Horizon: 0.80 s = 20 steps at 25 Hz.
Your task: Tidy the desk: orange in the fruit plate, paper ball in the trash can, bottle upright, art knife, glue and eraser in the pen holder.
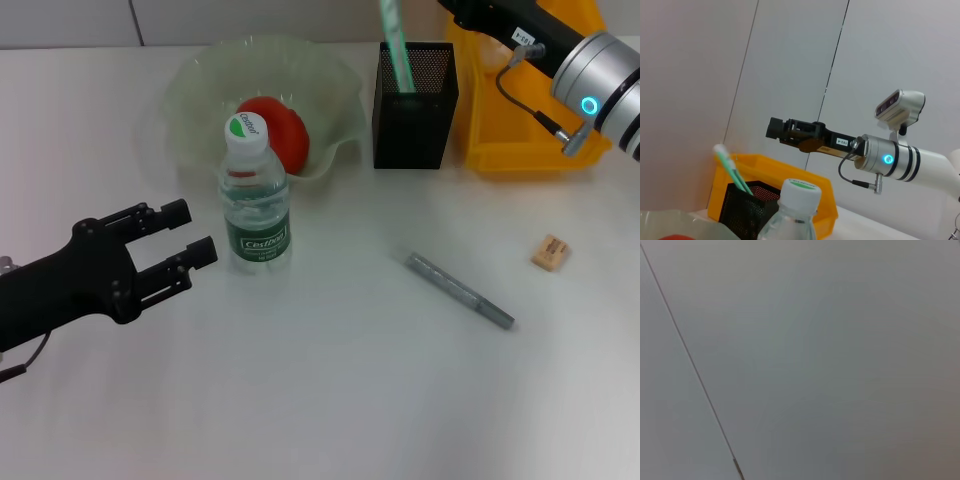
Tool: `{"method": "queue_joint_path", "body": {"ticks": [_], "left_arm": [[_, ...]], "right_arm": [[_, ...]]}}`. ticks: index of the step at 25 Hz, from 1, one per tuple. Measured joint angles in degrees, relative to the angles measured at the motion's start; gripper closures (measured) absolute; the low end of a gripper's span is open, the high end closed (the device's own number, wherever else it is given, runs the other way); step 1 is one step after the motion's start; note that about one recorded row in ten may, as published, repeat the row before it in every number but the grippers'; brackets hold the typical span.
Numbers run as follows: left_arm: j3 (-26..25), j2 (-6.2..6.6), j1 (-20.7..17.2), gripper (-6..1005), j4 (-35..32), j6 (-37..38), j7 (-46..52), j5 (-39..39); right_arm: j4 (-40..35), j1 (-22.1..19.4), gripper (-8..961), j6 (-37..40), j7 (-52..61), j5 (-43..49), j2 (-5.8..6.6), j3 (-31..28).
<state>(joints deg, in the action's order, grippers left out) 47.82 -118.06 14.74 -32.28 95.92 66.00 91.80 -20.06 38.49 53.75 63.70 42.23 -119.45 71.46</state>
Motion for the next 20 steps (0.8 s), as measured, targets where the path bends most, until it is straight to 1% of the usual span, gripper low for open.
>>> {"method": "queue_joint_path", "body": {"ticks": [5, 6, 7, 10, 11, 13, 16, 20], "left_arm": [[-0.01, 0.17, -0.07, 396, 0.29, 0.06, 0.0, -0.15], [-0.01, 0.17, -0.07, 396, 0.29, 0.06, -0.01, -0.15], [-0.01, 0.17, -0.07, 396, 0.29, 0.06, -0.01, -0.15], [-0.1, 0.12, -0.14, 396, 0.29, 0.06, -0.46, -0.19], [-0.4, 0.1, -0.04, 396, 0.3, 0.07, -0.48, -0.25], [-0.87, 0.1, 0.2, 396, 0.3, 0.19, -0.41, -0.29], [-1.32, 0.04, 0.44, 396, 0.29, 0.36, -0.45, -0.32], [-1.32, -0.08, 0.63, 396, 0.29, 0.33, -0.51, -0.32]], "right_arm": [[-0.13, -0.88, 534, 3.23, 0.08, 0.01, 0.1, 0.0], [-0.82, -1.74, 516, 5.0, 0.03, 0.47, 0.18, 0.04], [-0.82, -1.74, 499, 5.0, 0.03, 0.47, 0.18, 0.04], [-3.0, -3.83, 446, 7.05, -0.02, 1.64, 0.26, 0.07], [-4.53, -5.05, 445, 8.2, -0.03, 2.38, 0.27, 0.05], [-5.07, -5.43, 442, 8.58, -0.03, 2.82, 0.28, 0.02], [-6.44, -6.31, 438, 9.09, 0.02, 5.83, 0.27, -0.37], [-7.32, -7.29, 432, 10.25, 0.35, 6.62, 0.27, -0.51]]}}
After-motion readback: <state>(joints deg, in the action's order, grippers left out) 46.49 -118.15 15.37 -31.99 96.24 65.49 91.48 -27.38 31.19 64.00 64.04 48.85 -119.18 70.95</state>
